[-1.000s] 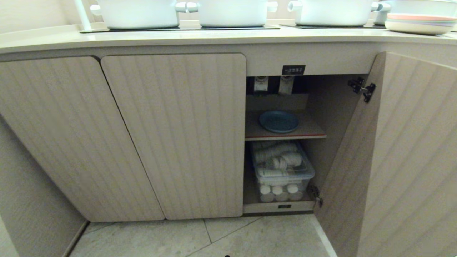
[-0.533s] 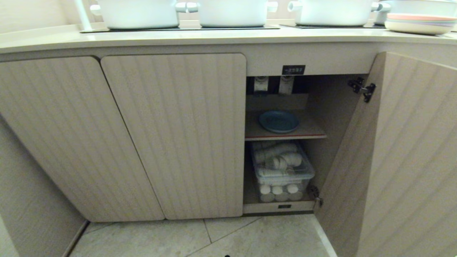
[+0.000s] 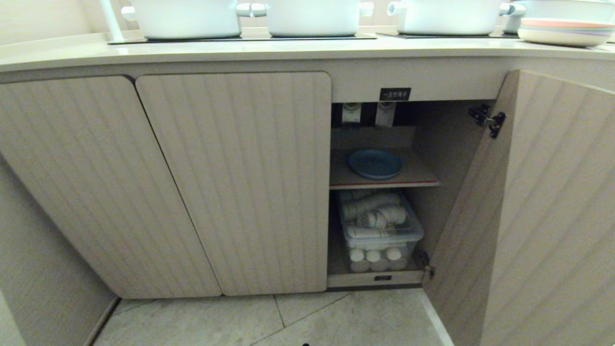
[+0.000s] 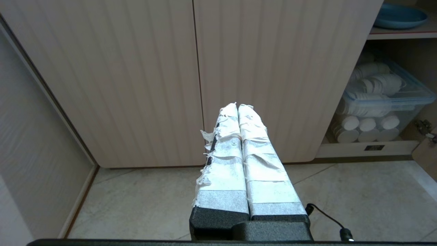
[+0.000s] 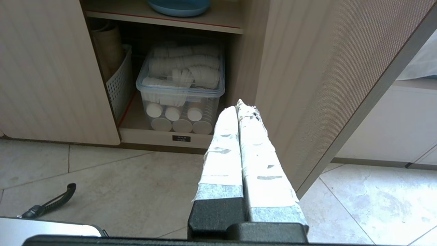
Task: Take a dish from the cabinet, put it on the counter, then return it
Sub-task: Close the cabinet door
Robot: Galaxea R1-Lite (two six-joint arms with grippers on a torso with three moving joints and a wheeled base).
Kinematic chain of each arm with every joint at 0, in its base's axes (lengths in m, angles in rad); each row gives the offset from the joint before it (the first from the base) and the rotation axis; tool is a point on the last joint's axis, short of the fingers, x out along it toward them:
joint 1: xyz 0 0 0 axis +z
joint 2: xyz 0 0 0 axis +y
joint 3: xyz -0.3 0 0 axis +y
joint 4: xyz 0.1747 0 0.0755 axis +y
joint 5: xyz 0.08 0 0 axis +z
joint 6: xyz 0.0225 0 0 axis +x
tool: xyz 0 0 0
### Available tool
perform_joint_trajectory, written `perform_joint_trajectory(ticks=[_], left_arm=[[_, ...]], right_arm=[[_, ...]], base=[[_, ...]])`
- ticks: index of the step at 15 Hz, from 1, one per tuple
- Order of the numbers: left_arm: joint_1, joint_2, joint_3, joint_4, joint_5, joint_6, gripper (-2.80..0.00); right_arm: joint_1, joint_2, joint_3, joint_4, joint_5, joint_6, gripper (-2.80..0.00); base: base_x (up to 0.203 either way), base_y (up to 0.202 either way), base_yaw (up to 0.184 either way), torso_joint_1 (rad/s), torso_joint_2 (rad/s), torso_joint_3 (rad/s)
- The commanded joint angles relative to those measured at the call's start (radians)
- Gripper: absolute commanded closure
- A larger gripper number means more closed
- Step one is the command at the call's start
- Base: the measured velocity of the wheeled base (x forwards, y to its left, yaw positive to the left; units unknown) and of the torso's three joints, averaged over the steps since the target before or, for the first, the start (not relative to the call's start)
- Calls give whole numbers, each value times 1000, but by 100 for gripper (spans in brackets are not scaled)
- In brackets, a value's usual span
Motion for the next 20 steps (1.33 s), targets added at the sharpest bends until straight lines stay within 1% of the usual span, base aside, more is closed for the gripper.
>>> perform_joint_trajectory(ticks=[1,4,7,8,9,11,12,13,16,18,20], left_arm=[[0,0,0,0,0,0,0],[0,0,0,-1,0,0,0],[0,0,0,0,0,0,0],[0,0,0,-1,0,0,0],[0,0,0,-1,0,0,0],[0,0,0,-1,0,0,0],[0,0,0,0,-1,0,0],[0,0,0,-1,0,0,0],[0,0,0,0,-1,0,0],[0,0,0,0,0,0,0],[0,0,0,0,0,0,0]], right_arm=[[0,1,0,-3,-2,6,0],[-1,1,-2,-13,-16,22,0],[-4,1,-39,-110,-26,-10,0],[-4,1,-47,-122,-54,-15,0],[-4,3,-59,-126,-130,-23,0],[-5,9,-84,-127,-333,-77,0],[-5,10,-94,-127,-420,-109,0],[-5,10,-109,-127,-467,-141,0],[-6,14,-163,-129,-489,-212,0],[-6,43,-204,-116,-534,-243,0],[-6,49,-229,-95,-546,-277,0]], base=[[0,0,0,0,0,0],[0,0,0,0,0,0],[0,0,0,0,0,0],[0,0,0,0,0,0],[0,0,0,0,0,0],[0,0,0,0,0,0],[0,0,0,0,0,0],[0,0,0,0,0,0],[0,0,0,0,0,0],[0,0,0,0,0,0],[0,0,0,0,0,0]])
